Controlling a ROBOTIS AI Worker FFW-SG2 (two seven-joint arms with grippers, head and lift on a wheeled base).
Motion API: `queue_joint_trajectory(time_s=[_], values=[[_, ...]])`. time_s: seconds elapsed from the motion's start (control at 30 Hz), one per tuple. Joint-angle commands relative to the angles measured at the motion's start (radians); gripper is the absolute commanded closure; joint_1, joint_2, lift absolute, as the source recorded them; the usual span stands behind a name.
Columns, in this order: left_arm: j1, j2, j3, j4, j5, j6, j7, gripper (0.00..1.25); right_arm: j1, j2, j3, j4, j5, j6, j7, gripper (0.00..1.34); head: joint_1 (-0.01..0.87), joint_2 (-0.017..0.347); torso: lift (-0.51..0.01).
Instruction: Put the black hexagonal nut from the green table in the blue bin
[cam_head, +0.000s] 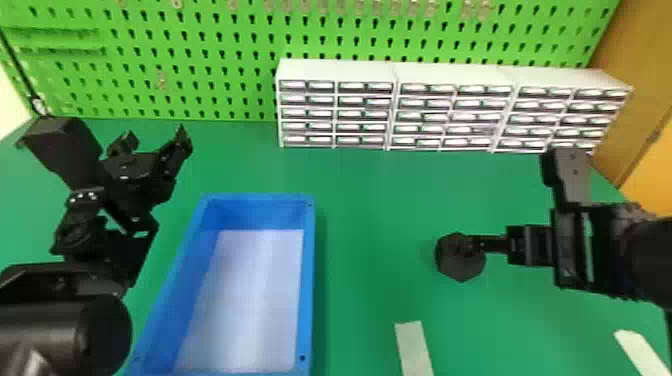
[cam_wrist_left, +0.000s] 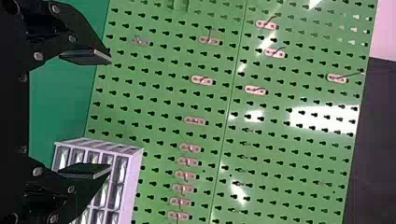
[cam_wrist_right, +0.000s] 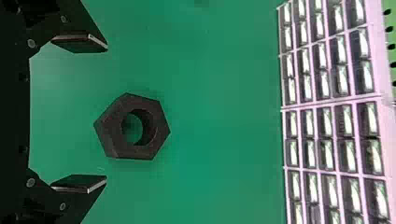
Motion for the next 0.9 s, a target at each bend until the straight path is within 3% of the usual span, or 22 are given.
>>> queue_joint_trajectory(time_s=[0.0, 0.37, 0.87], values=[[-0.002, 0.0, -0.002, 0.0, 0.0, 0.002, 0.0, 0.43, -0.033, -0.005, 0.031, 0.063, 0.0, 0.001, 0.0, 0.29, 0.692, 0.008, -0.097], [-0.002, 0.0, -0.005, 0.0, -0.002, 0.008, 0.0, 0.43, -0.102, -0.005, 0.086, 0.188, -0.003, -0.048, 0.0, 0.29, 0.692, 0.008, -0.097], [-0.001, 0.0, -0.003, 0.0, -0.002, 0.012, 0.0, 0.43, -0.125, -0.009, 0.118, 0.309, 0.009, -0.121, 0.0, 0.29, 0.692, 0.008, -0.097]])
